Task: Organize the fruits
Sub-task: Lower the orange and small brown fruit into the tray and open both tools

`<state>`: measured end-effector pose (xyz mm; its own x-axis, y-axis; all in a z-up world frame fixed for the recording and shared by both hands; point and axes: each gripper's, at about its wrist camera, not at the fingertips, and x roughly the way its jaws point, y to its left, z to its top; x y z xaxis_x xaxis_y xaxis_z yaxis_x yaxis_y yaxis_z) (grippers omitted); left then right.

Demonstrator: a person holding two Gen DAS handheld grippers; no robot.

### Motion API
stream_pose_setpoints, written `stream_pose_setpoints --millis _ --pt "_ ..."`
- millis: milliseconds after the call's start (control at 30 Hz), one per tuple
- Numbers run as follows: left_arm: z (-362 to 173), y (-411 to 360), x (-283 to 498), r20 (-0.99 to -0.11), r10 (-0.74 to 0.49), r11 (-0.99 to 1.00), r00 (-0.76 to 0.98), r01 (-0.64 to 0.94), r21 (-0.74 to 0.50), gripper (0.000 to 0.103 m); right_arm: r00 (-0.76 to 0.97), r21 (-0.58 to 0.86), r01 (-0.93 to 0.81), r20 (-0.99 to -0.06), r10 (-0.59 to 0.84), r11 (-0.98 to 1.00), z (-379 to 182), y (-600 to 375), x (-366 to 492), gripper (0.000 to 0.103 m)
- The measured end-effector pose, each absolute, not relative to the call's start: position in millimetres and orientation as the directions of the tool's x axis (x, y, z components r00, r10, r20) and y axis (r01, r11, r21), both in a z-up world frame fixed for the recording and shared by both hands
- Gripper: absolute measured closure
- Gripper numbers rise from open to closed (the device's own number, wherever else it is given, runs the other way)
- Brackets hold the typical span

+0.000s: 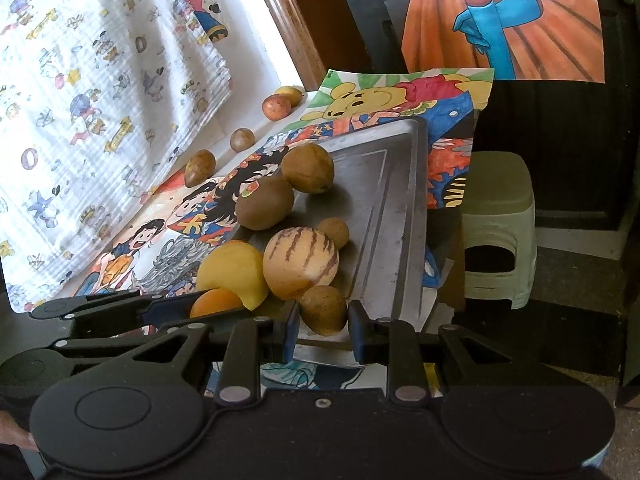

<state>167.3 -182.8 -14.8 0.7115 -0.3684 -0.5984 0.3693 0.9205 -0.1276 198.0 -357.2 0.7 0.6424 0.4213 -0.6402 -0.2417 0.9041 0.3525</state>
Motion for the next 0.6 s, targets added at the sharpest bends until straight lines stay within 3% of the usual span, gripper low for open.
stream_pose_setpoints --millis 600 --pt "-24.2 -188.7 177.8 -0.623 -0.365 0.913 0.692 0.396 -0.096 0.068 0.668 0.243 -0.287 -0.642 0.375 0.927 -3.6 -358.1 194.6 0.075"
